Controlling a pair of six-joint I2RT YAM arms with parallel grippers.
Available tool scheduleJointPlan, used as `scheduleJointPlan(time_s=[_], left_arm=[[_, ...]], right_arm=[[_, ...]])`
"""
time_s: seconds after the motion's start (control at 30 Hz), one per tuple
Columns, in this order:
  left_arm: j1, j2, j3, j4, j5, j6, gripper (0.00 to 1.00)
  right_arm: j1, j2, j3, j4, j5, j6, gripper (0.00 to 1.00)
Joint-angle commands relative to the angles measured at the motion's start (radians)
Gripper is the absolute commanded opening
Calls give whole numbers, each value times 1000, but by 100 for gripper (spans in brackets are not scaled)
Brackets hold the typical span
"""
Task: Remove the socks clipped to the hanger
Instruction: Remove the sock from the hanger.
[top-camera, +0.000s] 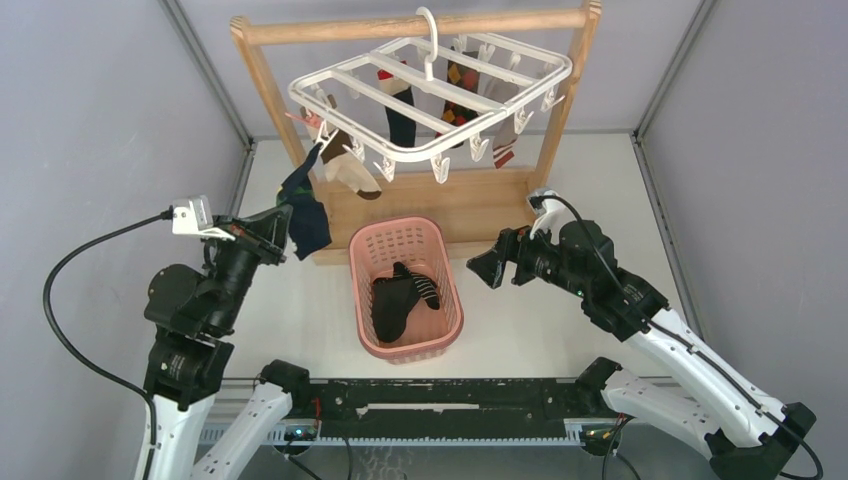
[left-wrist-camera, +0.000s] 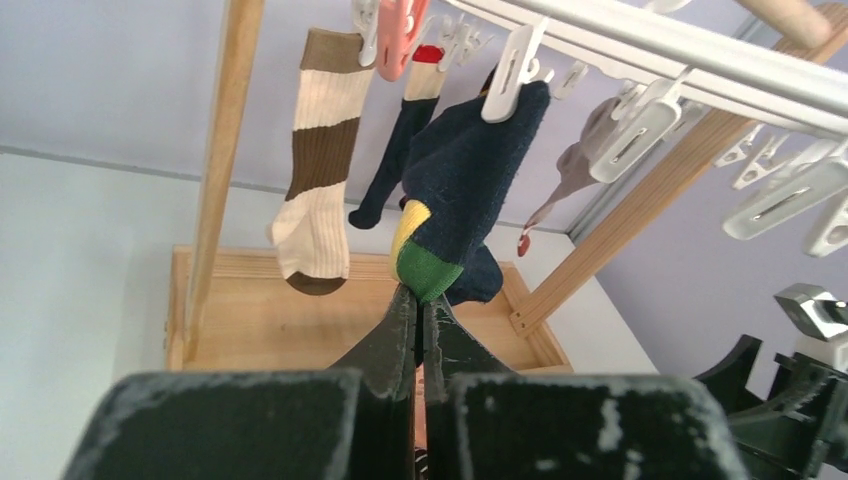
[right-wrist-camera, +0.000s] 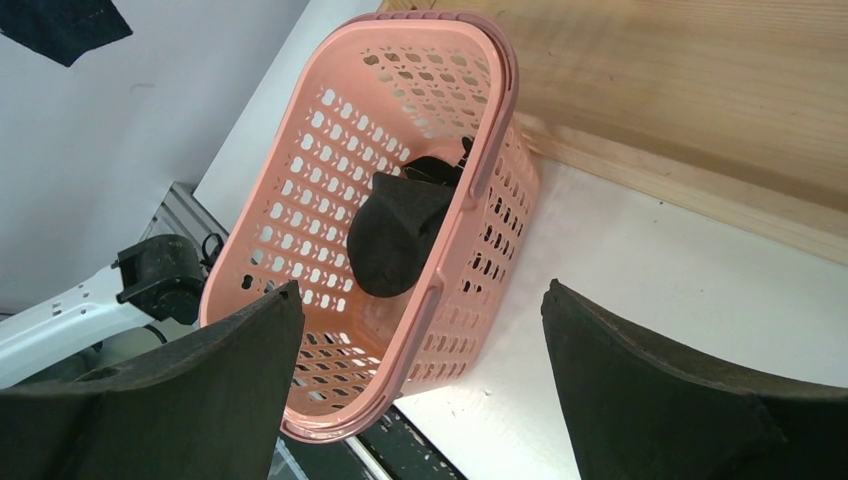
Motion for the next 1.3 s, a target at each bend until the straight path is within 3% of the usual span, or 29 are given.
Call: scheduleJointPlan(time_s=[0.0, 0.57, 0.9, 1.27], left_arm=[[7, -6, 74, 31, 62, -32, 0], [6, -10, 97, 56, 161, -87, 0], [7, 15, 77, 58, 177, -100, 0], [6, 61, 35, 53, 194, -115, 0]], right_arm=[[-11, -13, -4, 22, -11, -11, 95], [-33, -11, -9, 36, -34, -15, 95], [-35, 88, 31, 159, -103, 14, 94], [124, 227, 37, 410, -86, -9, 92]])
